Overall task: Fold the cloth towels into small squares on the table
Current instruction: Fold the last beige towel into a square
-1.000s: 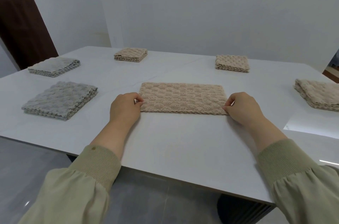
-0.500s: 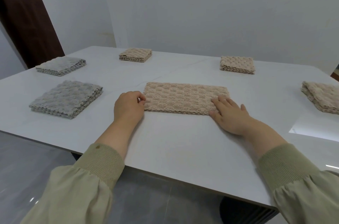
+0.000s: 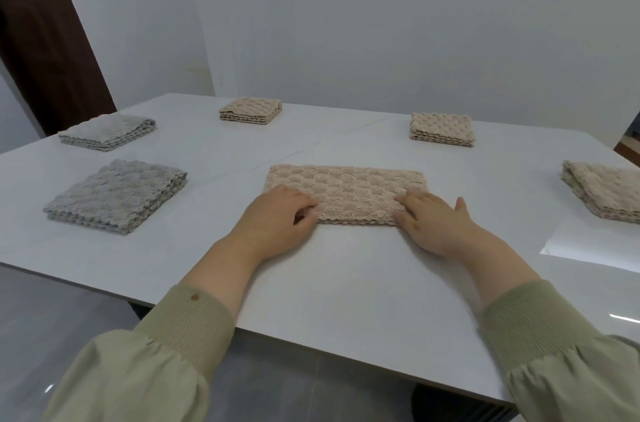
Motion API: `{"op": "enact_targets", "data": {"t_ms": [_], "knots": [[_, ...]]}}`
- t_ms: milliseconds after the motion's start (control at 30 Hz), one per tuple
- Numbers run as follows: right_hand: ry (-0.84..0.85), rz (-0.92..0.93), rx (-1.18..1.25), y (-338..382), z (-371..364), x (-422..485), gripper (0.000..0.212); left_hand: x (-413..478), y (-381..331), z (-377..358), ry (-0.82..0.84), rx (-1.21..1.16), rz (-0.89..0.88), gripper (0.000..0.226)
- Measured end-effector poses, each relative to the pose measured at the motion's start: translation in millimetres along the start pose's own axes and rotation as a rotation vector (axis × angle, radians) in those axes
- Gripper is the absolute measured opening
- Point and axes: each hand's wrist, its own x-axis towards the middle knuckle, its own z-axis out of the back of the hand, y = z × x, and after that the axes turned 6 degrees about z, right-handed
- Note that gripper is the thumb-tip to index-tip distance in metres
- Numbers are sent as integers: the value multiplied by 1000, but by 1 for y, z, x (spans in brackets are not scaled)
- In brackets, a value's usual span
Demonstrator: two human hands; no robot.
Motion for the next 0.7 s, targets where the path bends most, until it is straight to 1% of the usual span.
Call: {"op": "enact_targets", "data": {"t_ms": [67,100,167,200,233,267,300,333,400,467,533,567,700], "knots": [[-63,-43,17,2,9,-3,35,-5,-10,7,-51,12,34,32],[-117,-50,-63,4,13,-4,32,-6,-14,11,-69,-11,63,30],[-278,-53,-231,8,14,-1,22,-5,-20,17,-112,-60,138,27],[-367,-36,-235,12,12,2,23,-1,-23,20,-117,-54,167,27],[-448,-7,-174,19,11,5,31,7,-25,22,-86,-28,190,28],[-491,22,-69,27,9,9,41,17,-28,23,-31,2,209,31],[-485,55,11,34,7,15,47,28,-33,21,26,33,228,35],[-439,99,47,41,2,20,46,38,-39,18,71,65,237,40],[-304,182,52,49,-9,29,45,52,-47,5,135,124,264,47],[-160,193,29,45,-17,36,48,55,-48,-12,222,156,299,49],[-56,129,1,34,-16,41,50,54,-43,-22,332,134,312,54],[-29,85,-7,26,-14,43,51,54,-40,-23,360,128,316,56],[9,-102,30,-7,-6,44,52,51,-38,-20,351,136,336,59]]}}
